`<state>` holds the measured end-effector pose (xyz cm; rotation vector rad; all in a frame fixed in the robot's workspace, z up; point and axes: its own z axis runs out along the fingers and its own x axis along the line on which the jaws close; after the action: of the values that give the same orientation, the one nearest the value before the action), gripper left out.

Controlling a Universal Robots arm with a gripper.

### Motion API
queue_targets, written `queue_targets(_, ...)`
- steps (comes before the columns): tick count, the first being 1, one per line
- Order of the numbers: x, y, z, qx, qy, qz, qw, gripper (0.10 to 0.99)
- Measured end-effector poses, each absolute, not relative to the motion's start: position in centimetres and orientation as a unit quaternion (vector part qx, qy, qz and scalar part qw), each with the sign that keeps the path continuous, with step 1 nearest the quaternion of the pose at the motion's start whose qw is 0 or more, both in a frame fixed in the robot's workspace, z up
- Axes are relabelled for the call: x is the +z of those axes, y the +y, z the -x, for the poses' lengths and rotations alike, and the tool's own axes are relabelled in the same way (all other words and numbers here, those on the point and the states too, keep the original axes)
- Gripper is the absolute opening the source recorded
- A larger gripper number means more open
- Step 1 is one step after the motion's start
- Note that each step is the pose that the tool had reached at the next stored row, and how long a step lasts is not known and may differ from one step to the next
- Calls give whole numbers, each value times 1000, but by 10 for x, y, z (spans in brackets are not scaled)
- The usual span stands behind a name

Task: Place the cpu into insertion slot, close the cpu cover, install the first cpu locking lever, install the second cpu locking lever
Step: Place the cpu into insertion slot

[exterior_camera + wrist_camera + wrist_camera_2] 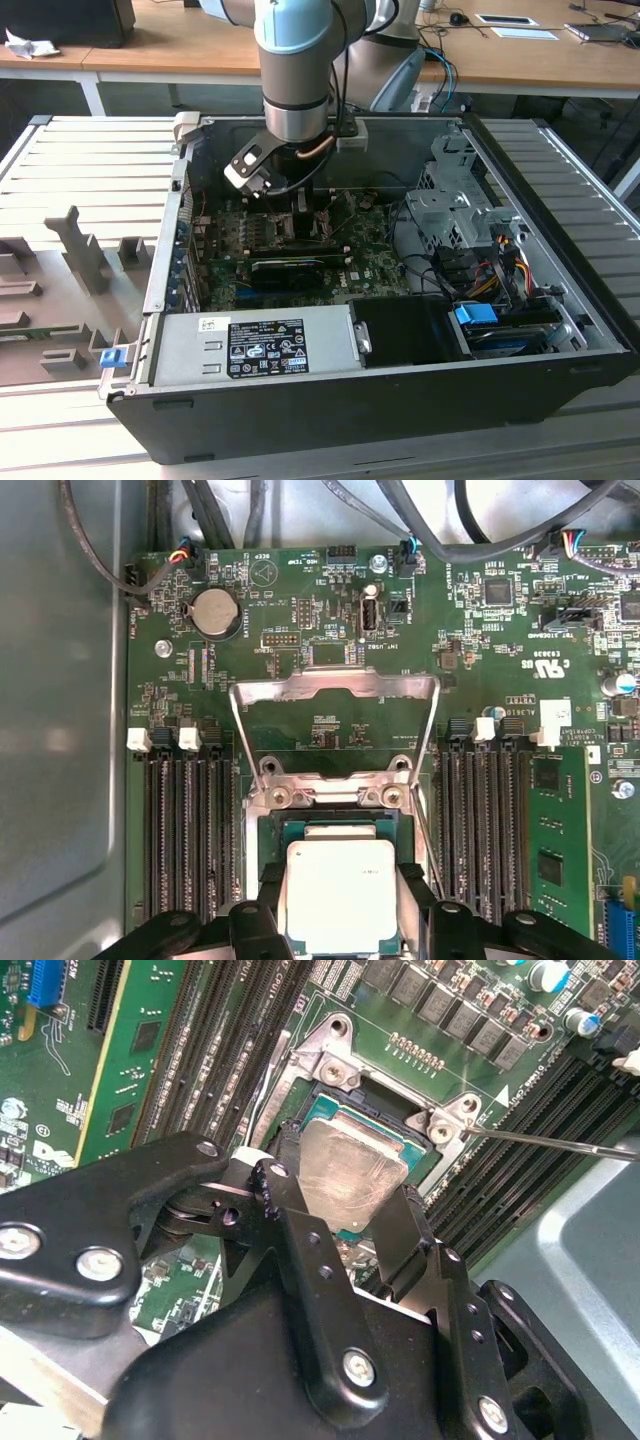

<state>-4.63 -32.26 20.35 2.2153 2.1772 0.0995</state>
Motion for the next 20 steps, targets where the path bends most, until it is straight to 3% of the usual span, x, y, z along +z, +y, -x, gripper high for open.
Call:
queue_targets(9,200,-323,46,32,701,-713,17,525)
queue_targets(11,199,-323,46,32,701,-713,17,537)
queue_targets(12,199,-323,46,32,701,-713,17,604)
queue_targets(20,200,-322,45,40,700,-713,9,604)
